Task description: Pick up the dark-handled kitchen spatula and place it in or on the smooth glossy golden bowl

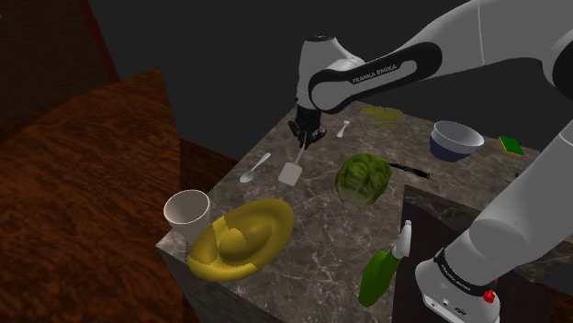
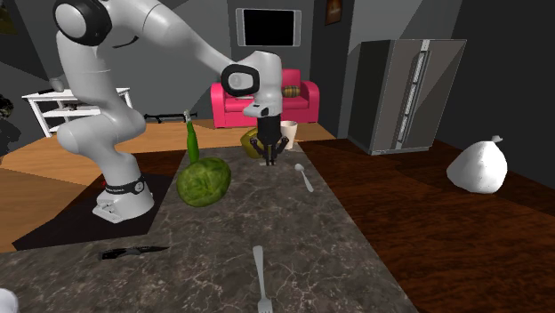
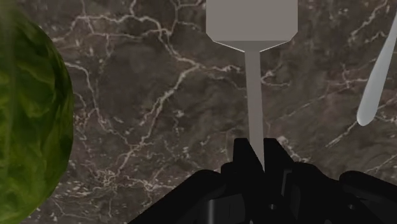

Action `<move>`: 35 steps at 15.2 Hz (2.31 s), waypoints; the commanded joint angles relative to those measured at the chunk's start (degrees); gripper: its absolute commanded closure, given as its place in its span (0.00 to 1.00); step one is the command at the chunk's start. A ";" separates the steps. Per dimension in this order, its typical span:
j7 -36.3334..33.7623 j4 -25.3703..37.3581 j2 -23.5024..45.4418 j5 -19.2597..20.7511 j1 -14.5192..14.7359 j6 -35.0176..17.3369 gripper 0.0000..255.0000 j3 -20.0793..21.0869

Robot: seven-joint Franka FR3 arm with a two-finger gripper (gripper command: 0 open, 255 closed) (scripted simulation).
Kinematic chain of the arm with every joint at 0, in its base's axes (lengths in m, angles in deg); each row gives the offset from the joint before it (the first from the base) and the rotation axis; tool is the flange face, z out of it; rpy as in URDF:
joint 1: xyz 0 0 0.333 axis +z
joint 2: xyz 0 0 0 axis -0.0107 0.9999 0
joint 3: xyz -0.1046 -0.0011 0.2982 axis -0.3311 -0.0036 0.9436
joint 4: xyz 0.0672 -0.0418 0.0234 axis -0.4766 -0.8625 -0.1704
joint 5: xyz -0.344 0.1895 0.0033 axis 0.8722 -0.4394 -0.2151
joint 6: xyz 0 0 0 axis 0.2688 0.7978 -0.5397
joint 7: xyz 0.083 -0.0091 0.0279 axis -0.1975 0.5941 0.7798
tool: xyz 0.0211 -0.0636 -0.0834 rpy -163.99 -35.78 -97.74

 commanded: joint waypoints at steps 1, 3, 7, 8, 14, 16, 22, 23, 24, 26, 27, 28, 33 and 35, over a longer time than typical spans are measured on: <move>0.30 0.71 -0.80 -0.52 0.01 1.44 1.00 0.10; 0.67 1.55 -1.49 -0.96 -0.03 2.88 1.00 0.12; 1.34 3.38 -2.71 -1.73 -0.11 5.77 1.00 0.12; 1.49 3.87 -2.98 -1.90 -0.12 6.50 1.00 0.12; -1.70 3.87 -5.03 -2.93 1.76 8.55 1.00 2.01; -4.16 3.36 -5.70 -3.29 3.03 8.78 1.00 3.37; -12.10 3.40 -6.29 -3.76 6.99 9.80 1.00 7.60; -13.51 3.63 -6.17 -3.72 7.67 10.02 1.00 8.32; -14.95 3.94 -5.97 -3.64 8.33 10.24 1.00 9.08; -17.91 4.74 -5.37 -3.33 9.69 10.73 1.00 10.56; -19.44 5.24 -4.96 -3.10 10.39 10.99 1.00 11.30; -20.99 5.81 -4.48 -2.82 11.09 11.27 1.00 12.05; -29.18 9.68 -0.89 -0.49 14.97 12.97 1.00 15.60; -32.62 11.72 1.10 0.88 16.75 13.82 1.00 16.90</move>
